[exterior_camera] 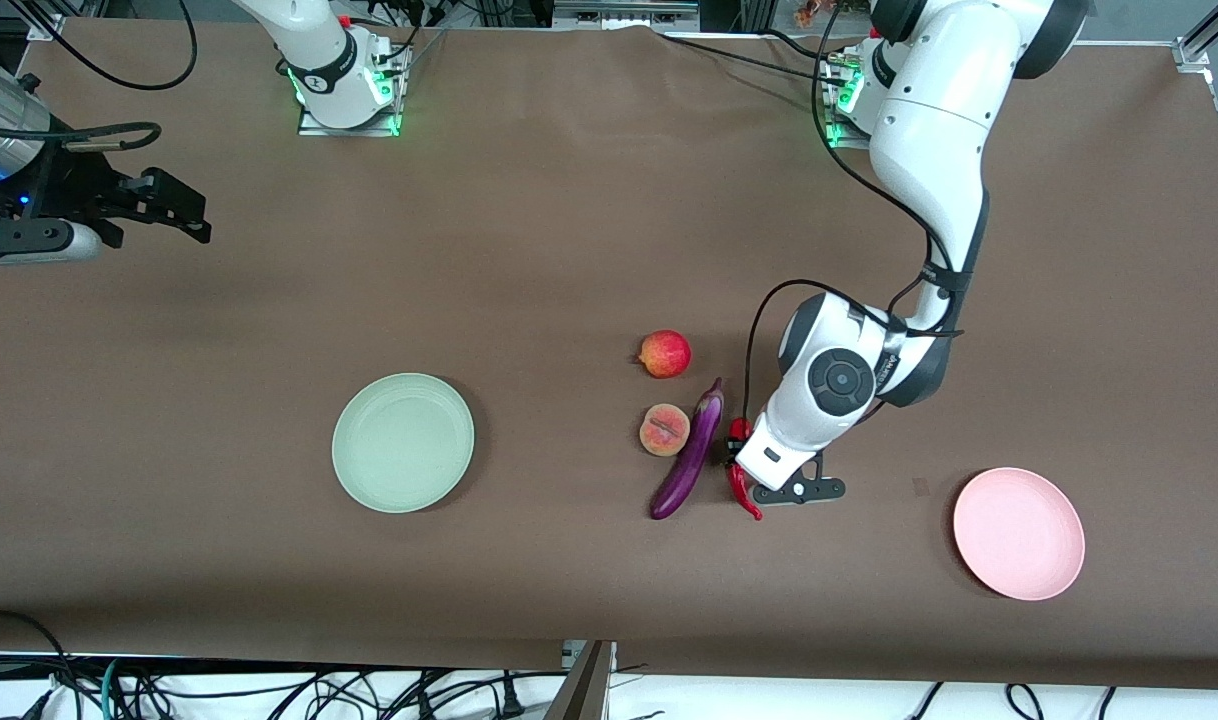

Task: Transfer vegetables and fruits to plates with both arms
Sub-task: 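Reach the left gripper to the red chili and grasp it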

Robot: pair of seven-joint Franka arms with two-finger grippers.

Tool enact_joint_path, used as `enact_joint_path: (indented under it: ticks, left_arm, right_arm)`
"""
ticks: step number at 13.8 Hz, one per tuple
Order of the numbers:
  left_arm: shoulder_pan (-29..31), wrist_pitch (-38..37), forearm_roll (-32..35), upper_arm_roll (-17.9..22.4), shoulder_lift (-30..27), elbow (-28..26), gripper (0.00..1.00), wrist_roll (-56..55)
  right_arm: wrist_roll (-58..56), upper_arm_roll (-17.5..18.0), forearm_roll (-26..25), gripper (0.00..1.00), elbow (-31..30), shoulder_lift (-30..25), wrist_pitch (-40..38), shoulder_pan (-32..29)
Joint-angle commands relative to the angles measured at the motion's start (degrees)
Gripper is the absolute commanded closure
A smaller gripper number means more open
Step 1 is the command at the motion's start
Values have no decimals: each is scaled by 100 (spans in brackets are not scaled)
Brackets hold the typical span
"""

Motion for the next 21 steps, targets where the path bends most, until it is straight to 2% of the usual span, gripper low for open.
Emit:
enact_joint_path:
  ticks: [1, 7, 8, 10, 14, 18, 21]
  left_arm:
    - [-118, 182, -51, 67, 225, 188, 0, -111]
    - [-118, 315, -25, 76, 392, 188, 0, -102]
    - [-118, 393, -33, 76, 401, 188, 6, -102]
    - [-118, 438, -42, 76, 419, 179, 44, -110]
    - [-126, 438, 1, 76, 401, 179, 100, -50]
    - [-48, 315, 54, 146, 182, 197, 100, 82]
    - [557, -141, 45, 138, -82, 205, 100, 1274]
  right_arm:
    - [-82, -5, -104, 0, 71, -1, -27, 23]
    - [-82, 4, -104, 0, 71, -1, -35, 23]
    - [-82, 4, -104, 0, 71, -1, -35, 23]
    - [-29, 4, -104, 0, 71, -1, -27, 23]
    - [-11, -5, -104, 0, 71, 8, 26, 23]
    - [-11, -22, -59, 0, 71, 43, 377, -30]
    - [-91, -31, -60, 0, 80, 43, 386, -30]
